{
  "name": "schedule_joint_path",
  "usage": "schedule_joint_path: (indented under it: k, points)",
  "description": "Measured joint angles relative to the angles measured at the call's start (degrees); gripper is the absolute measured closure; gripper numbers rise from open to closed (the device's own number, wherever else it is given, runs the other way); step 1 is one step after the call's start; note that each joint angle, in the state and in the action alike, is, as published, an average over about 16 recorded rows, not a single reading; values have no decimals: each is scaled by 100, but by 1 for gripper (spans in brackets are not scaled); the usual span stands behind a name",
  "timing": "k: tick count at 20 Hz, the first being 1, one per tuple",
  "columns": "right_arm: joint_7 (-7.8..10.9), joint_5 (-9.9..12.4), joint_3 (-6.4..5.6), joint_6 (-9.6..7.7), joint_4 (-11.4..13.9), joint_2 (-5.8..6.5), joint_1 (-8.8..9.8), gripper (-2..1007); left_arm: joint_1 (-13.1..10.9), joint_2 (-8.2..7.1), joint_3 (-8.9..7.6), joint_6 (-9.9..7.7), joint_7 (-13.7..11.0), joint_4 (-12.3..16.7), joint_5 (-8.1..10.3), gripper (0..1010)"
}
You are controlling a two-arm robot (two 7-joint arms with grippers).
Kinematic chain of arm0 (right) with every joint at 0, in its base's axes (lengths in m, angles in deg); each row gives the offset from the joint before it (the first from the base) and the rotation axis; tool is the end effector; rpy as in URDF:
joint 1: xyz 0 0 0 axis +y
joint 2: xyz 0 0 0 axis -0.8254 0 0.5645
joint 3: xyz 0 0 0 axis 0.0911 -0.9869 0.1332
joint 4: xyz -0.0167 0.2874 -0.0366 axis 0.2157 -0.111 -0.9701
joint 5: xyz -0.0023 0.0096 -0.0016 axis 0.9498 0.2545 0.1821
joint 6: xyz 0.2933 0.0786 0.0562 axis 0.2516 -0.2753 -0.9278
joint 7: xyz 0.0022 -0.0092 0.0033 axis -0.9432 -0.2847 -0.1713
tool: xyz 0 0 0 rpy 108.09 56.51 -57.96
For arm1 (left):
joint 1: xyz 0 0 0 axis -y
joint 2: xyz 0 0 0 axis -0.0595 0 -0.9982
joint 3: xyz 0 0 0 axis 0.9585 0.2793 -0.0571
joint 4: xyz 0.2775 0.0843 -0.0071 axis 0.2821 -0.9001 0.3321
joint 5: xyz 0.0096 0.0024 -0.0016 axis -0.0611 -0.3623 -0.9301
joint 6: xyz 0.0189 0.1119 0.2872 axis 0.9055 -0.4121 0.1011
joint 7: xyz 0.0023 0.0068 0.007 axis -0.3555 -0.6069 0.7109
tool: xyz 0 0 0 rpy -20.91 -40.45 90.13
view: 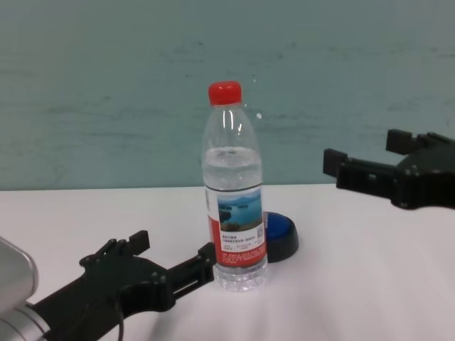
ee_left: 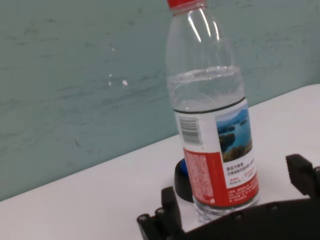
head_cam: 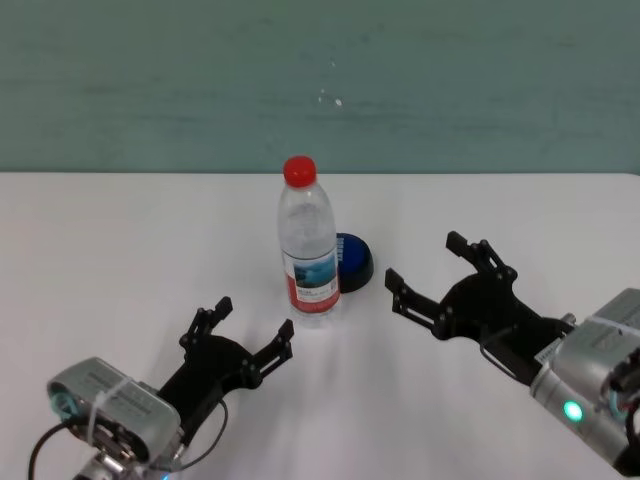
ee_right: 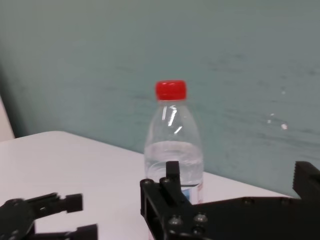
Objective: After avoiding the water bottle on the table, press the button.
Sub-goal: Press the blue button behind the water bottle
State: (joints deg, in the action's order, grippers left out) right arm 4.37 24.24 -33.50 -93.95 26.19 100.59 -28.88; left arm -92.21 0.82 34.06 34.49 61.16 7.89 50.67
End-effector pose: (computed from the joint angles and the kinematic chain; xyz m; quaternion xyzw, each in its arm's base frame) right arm 0.2863 -0.0012 -0.2422 -0.0129 -0.0336 -0.4654 0.8844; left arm 0.2887 0.0016 -0.3286 0.0572 -0.0851 0.4982 0.8610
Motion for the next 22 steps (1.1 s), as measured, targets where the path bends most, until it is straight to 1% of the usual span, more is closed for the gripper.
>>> schedule_joint_path:
  k: [6, 9, 12, 16, 22]
  points:
    - [384, 251, 74, -29, 82, 391, 100, 2, 0, 0, 0, 0, 0, 0, 0, 10]
    - [522, 345, 123, -23, 52, 555, 104, 2, 0, 0, 0, 0, 0, 0, 0, 10]
    - [621, 433, 172, -18, -16, 689, 79, 2, 0, 0, 0, 0, 0, 0, 0, 10]
    - [700, 539, 233, -14, -126, 826, 19, 2, 0, 0, 0, 0, 0, 0, 0, 10]
    - [658, 650, 299, -13, -272, 901, -78, 2, 0, 0, 0, 0, 0, 0, 0, 10]
